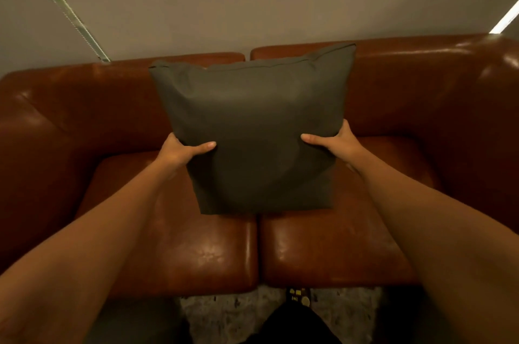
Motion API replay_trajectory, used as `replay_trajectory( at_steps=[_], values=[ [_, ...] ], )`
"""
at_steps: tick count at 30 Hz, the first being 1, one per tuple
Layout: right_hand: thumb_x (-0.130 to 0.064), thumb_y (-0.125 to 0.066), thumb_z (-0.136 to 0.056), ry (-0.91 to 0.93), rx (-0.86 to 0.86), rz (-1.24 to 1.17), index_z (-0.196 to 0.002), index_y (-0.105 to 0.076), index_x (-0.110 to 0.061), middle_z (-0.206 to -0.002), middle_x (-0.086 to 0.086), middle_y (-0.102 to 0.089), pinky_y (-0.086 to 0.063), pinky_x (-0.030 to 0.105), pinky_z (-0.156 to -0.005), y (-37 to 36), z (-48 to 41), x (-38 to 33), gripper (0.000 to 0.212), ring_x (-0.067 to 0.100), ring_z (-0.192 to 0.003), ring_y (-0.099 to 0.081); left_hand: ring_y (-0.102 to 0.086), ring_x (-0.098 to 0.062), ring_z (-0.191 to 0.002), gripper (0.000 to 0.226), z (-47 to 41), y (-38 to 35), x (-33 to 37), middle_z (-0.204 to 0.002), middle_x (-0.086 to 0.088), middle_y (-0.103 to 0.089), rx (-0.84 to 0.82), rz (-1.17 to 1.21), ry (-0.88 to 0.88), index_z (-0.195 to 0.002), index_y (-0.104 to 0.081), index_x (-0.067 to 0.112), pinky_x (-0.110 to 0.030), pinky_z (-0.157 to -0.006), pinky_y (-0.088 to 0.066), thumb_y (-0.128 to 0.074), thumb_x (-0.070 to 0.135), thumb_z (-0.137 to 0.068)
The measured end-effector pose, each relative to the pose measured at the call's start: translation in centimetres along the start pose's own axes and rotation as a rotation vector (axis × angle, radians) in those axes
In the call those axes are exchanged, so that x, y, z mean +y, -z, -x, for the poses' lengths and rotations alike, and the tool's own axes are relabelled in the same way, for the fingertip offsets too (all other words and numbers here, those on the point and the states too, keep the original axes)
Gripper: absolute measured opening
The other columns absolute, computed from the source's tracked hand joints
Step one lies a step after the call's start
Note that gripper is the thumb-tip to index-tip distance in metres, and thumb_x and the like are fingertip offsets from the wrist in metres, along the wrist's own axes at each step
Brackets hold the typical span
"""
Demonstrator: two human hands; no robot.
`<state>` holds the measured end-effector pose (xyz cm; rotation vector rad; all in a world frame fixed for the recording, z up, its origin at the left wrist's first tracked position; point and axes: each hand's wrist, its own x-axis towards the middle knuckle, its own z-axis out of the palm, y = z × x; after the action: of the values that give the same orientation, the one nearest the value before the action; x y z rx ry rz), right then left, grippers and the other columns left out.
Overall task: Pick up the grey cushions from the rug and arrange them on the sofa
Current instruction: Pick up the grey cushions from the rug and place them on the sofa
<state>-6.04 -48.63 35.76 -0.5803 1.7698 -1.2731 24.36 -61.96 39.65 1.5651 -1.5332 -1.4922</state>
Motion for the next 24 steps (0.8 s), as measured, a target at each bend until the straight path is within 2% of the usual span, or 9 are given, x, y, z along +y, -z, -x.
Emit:
replay_trajectory(
  at_steps=[11,18,21,24],
  values=[
    [-0.033,-0.092,-0.054,-0.063,0.013,0.094,-0.144,-0.024,-0.014,-0.139,0.004,-0.046,-0.041,0.041,-0.107,1.2,-8.5,-0.1,0.114,0.022,-0.125,-0.048,-0.052,-0.021,-0.122,0.069,-7.0,-4.7,-0.1,-0.132,-0.007,-0.054,0.042,0.025,0.041,-0.133,-0.046,0.006,-0.027,-0.090,-0.042,-0.078,0.004,-0.072],
    [-0.029,-0.091,-0.056,-0.048,0.028,0.083,-0.144,-0.027,-0.014,-0.138,0.002,-0.048,-0.044,0.037,-0.104,0.2,-12.7,0.2,0.110,0.019,-0.123,-0.050,-0.050,-0.021,-0.126,0.090,-12.2,-4.7,-0.1,-0.138,-0.004,-0.051,0.006,0.001,0.086,-0.138,-0.042,0.010,-0.034,-0.102,-0.043,-0.086,0.020,-0.060],
    [-0.031,-0.091,-0.055,-0.039,0.039,0.085,-0.144,-0.026,-0.015,-0.137,0.001,-0.048,-0.044,0.033,-0.102,-0.5,-14.5,0.2,0.112,0.016,-0.121,-0.050,-0.052,-0.016,-0.120,0.077,-14.7,-4.9,0.2,-0.134,-0.002,-0.053,0.005,-0.006,0.058,-0.135,-0.043,0.010,-0.028,-0.094,-0.044,-0.081,0.011,-0.069],
    [-0.037,-0.092,-0.047,-0.031,0.050,0.068,-0.143,-0.027,-0.015,-0.135,-0.001,-0.049,-0.045,0.033,-0.101,-1.1,-16.3,0.0,0.118,0.014,-0.120,-0.051,-0.053,-0.017,-0.121,0.078,-17.1,-4.9,0.6,-0.135,-0.004,-0.053,0.024,-0.034,0.038,-0.136,-0.044,0.009,-0.027,-0.093,-0.044,-0.081,0.012,-0.069]
  ],
)
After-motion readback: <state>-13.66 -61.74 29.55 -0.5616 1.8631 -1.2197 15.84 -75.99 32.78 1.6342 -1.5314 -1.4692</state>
